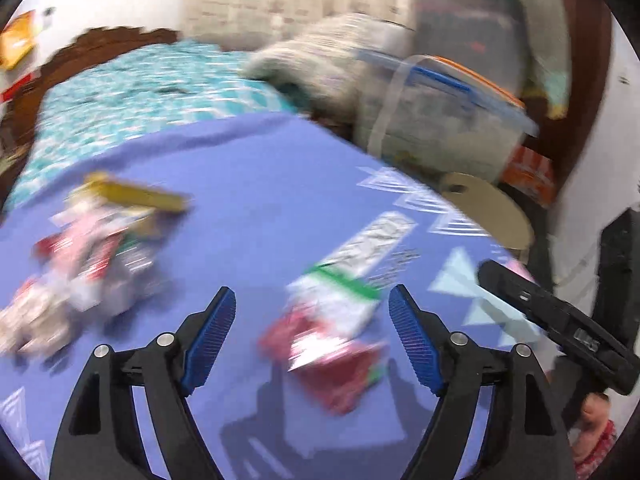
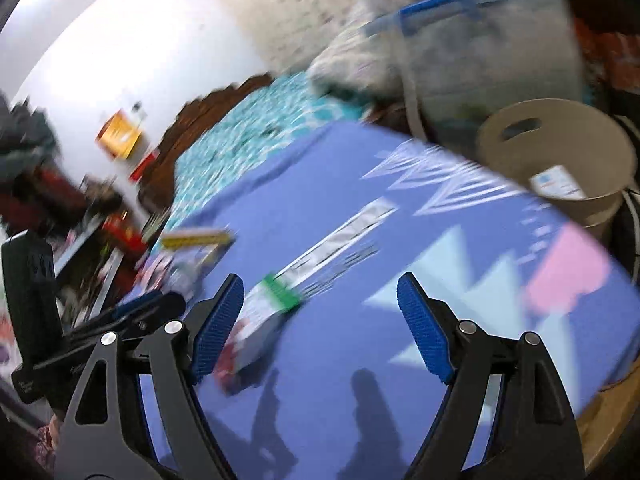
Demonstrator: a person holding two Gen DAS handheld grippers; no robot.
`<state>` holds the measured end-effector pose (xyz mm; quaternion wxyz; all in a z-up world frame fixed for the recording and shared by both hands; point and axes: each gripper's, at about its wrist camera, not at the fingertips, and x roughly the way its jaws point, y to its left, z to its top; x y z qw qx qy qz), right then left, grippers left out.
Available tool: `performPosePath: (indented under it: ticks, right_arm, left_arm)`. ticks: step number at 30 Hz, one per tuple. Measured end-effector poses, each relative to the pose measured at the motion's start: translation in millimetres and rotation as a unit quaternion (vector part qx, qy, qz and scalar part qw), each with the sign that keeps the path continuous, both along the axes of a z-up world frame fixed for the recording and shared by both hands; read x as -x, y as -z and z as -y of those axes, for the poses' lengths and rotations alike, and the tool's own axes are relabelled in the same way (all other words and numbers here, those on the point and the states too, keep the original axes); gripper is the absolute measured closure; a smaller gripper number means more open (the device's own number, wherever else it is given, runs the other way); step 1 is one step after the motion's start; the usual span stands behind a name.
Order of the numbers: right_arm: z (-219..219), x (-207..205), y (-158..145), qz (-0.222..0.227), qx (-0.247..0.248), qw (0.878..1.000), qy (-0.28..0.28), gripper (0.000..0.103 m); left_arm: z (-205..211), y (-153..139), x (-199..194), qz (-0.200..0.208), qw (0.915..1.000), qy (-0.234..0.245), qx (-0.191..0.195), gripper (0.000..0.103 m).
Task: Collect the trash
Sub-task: 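Move both grippers back over the bedspread toward the remaining trash, then grasp the crumpled tissue with the left gripper while the right grasps the red wrapper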
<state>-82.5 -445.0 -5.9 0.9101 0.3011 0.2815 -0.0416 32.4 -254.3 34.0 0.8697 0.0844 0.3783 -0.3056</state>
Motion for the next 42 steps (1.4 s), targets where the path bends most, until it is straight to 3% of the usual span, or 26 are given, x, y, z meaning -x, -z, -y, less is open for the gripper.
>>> performPosePath:
  ticks: [9, 14, 23, 31, 34, 38, 40, 42]
  right_arm:
    - [-81, -27, -9, -0.023, 0.04, 0.995, -0.083, 0.025]
    - [-109, -32, -12, -0.03, 0.06, 0.992, -0.106, 0.028]
    - [-152, -38, -9, -0.045, 0.098, 0.982, -0.156, 0.032]
    - [-184, -46, 12, -0.076, 0.102, 0.969, -0.213, 0.036]
    - [-195, -48, 22, -0.09, 0.105, 0.963, -0.233, 0.036]
    - [-200, -51, 27, -0.093, 0.108, 0.96, -0.24, 0.036]
    - [-202, -52, 26, -0.091, 0.109, 0.96, -0.241, 0.036]
    - [-203, -52, 26, -0.09, 0.113, 0.959, -0.242, 0.035]
  left_arm:
    - [-114, 13, -11, 0.015, 0.9884, -0.149, -0.027, 0.027]
    - [-155, 23, -19, 0.007, 0.9824, -0.184, -0.029, 0.027]
    - [-190, 38, -26, -0.004, 0.9751, -0.218, -0.037, 0.027]
    - [-211, 43, -24, -0.038, 0.9727, -0.229, -0.002, 0.024]
    - [-237, 42, -22, -0.057, 0.9699, -0.234, 0.034, 0.024]
    - [-288, 30, -36, -0.091, 0.9516, -0.273, 0.108, 0.024]
    - [-307, 24, -50, -0.095, 0.9423, -0.297, 0.121, 0.025]
    - [-314, 20, -67, -0.094, 0.9411, -0.302, 0.118, 0.025]
